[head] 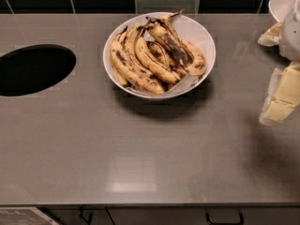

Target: Pick banana from white bowl

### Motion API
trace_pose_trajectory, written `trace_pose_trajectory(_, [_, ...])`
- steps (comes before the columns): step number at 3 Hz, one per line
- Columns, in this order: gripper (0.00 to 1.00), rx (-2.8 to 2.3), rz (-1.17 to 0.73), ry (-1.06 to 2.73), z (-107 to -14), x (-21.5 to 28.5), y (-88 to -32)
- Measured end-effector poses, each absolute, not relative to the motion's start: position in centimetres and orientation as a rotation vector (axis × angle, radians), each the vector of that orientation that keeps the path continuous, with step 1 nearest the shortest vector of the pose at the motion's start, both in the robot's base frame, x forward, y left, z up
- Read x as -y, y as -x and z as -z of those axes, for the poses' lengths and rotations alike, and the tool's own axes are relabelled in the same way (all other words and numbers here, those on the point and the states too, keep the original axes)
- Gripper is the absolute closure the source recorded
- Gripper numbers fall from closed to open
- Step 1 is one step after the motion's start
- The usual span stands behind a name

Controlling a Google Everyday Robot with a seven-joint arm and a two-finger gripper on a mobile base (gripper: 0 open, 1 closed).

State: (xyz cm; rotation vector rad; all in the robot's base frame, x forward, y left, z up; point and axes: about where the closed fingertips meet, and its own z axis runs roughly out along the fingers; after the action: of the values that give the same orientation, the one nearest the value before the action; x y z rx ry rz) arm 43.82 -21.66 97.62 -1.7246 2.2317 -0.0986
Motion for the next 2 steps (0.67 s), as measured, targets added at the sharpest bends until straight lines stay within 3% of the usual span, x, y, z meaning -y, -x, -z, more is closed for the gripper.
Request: trace_pose_trajectory(2, [0.0,-2.17,0.133,1.758,-99.1,18.8,-46.3])
